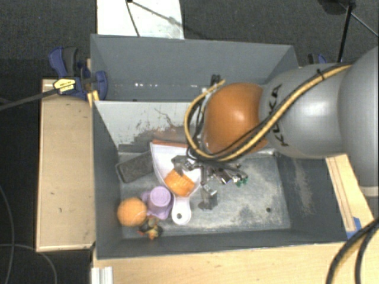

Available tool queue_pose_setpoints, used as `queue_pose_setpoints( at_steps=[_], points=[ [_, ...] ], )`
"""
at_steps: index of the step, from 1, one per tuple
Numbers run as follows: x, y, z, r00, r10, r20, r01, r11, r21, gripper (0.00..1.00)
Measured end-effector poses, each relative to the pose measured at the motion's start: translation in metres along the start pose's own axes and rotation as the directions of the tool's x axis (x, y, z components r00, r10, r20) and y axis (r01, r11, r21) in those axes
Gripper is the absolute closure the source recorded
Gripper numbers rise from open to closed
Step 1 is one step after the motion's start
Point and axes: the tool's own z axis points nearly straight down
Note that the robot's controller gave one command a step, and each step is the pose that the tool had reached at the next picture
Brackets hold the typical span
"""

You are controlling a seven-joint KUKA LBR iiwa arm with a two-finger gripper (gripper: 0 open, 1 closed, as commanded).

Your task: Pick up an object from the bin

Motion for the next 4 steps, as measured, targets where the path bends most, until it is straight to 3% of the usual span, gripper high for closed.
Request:
queue_pose_setpoints(
  at_steps=[1,2,3,4],
  points=[
    [-0.009,0.008,0.004,0.982,-0.188,0.003,0.188,0.982,0.000,0.00],
    [-0.029,-0.001,0.020,0.997,-0.081,-0.009,0.081,0.997,-0.003,1.00],
    [-0.029,-0.001,0.020,0.997,-0.080,-0.009,0.080,0.997,-0.003,1.00],
    [-0.016,0.007,-0.179,0.994,-0.109,-0.003,0.109,0.994,-0.002,1.00]
  ],
)
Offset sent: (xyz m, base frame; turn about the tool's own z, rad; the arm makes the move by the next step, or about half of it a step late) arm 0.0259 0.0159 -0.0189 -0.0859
